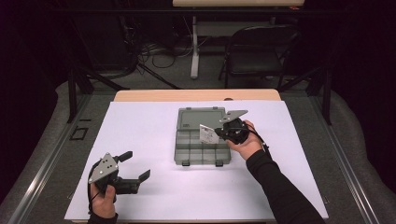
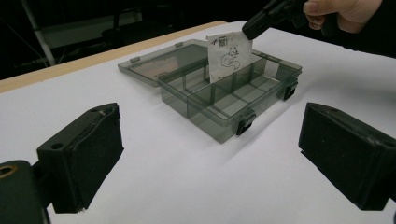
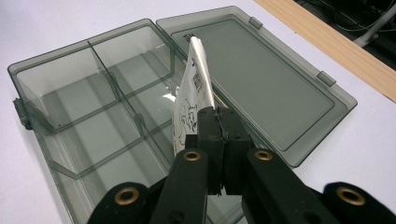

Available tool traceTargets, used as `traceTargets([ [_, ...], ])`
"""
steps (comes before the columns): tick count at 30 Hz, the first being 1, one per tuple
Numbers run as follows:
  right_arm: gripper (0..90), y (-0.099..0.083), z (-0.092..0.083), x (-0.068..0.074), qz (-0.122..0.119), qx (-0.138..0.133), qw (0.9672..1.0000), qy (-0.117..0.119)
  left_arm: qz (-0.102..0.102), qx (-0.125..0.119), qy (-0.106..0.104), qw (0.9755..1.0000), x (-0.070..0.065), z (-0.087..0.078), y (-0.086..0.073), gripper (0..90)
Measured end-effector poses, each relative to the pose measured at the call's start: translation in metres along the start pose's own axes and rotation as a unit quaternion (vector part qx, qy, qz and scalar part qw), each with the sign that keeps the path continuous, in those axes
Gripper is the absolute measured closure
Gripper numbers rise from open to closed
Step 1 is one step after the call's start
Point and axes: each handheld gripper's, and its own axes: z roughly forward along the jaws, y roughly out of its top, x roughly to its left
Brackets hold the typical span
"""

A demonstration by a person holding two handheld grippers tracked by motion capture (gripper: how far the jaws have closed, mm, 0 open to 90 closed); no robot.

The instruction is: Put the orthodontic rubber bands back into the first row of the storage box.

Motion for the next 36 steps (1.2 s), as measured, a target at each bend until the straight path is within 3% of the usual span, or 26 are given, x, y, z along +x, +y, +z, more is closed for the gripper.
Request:
traceTargets([
  [11,88.6,0.0,0.0017,-0.0003,0.001,0.005,1.0,-0.006,0.0,0.0,0.0,1.0,0.0001,-0.0001,0.0,6.3],
  [17,81.7,0.0005,0.0026,0.0002,0.002,0.002,0.9999,-0.016,0.0,0.001,0.0,1.0,0.0001,-0.0001,0.0,6.3],
  [30,45.1,0.0017,0.0021,-0.0021,0.026,-0.013,0.998,-0.055,0.0,0.0,0.0,1.0,0.0002,0.0,0.0,6.3],
  [36,37.8,0.0033,0.0007,-0.0012,0.036,-0.019,0.9972,-0.063,-0.001,0.001,0.0,1.0,0.0,0.0004,-0.0001,6.3],
])
